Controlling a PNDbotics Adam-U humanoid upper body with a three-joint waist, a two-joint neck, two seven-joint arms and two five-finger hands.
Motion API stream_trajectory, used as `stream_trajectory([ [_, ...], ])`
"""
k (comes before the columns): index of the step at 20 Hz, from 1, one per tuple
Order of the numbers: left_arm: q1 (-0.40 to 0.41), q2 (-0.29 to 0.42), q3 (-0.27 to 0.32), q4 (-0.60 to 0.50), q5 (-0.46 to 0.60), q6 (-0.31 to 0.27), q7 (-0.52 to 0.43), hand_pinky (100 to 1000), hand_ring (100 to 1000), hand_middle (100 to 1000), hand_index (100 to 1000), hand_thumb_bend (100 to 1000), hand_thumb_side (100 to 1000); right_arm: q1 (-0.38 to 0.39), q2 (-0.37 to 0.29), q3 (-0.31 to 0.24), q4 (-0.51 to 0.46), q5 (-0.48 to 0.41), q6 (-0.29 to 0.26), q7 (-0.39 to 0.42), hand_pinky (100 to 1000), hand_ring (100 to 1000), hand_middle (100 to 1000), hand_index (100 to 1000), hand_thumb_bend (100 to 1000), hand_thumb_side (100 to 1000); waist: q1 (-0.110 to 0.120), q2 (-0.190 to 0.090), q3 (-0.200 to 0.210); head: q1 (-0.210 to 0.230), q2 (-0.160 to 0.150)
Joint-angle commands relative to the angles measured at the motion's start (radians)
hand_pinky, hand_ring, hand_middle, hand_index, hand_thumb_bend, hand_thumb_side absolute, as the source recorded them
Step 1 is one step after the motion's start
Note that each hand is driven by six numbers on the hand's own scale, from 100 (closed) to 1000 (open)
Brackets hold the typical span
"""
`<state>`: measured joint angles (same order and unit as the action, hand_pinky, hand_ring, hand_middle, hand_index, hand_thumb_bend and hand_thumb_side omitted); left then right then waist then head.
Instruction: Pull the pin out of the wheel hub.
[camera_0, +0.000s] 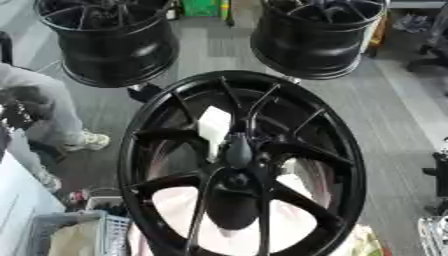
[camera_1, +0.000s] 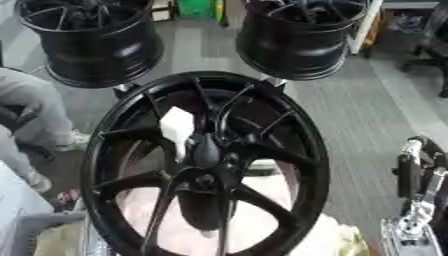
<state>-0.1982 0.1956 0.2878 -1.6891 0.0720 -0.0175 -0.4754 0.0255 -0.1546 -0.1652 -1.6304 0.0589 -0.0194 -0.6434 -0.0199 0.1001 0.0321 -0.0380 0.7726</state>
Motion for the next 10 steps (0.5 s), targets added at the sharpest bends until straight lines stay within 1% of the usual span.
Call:
stream_trajectory([
  [1, 0.006, -0.025, 0.003, -0.042, -0.019, 0.064, 0.043, 706, 596, 620, 762, 100, 828, -0.012, -0.009, 0.003, -0.016, -0.005, -0.004, 0.006, 475, 690, 779, 820, 100, 784, 0.001, -0.006, -0.001, 0.004, -0.003],
  [4, 0.018, -0.04, -0.008, -0.051, -0.035, 0.089, 0.063, 706, 594, 618, 762, 100, 833, -0.012, -0.009, 0.002, -0.016, -0.005, -0.004, 0.004, 475, 690, 779, 820, 100, 784, 0.001, -0.007, 0.001, 0.009, -0.003],
  [10, 0.034, -0.048, -0.017, -0.049, -0.057, 0.099, 0.068, 702, 588, 610, 756, 100, 831, -0.013, -0.009, 0.0, -0.017, -0.005, -0.002, 0.001, 475, 690, 779, 819, 100, 785, 0.0, -0.006, 0.002, 0.013, -0.003],
])
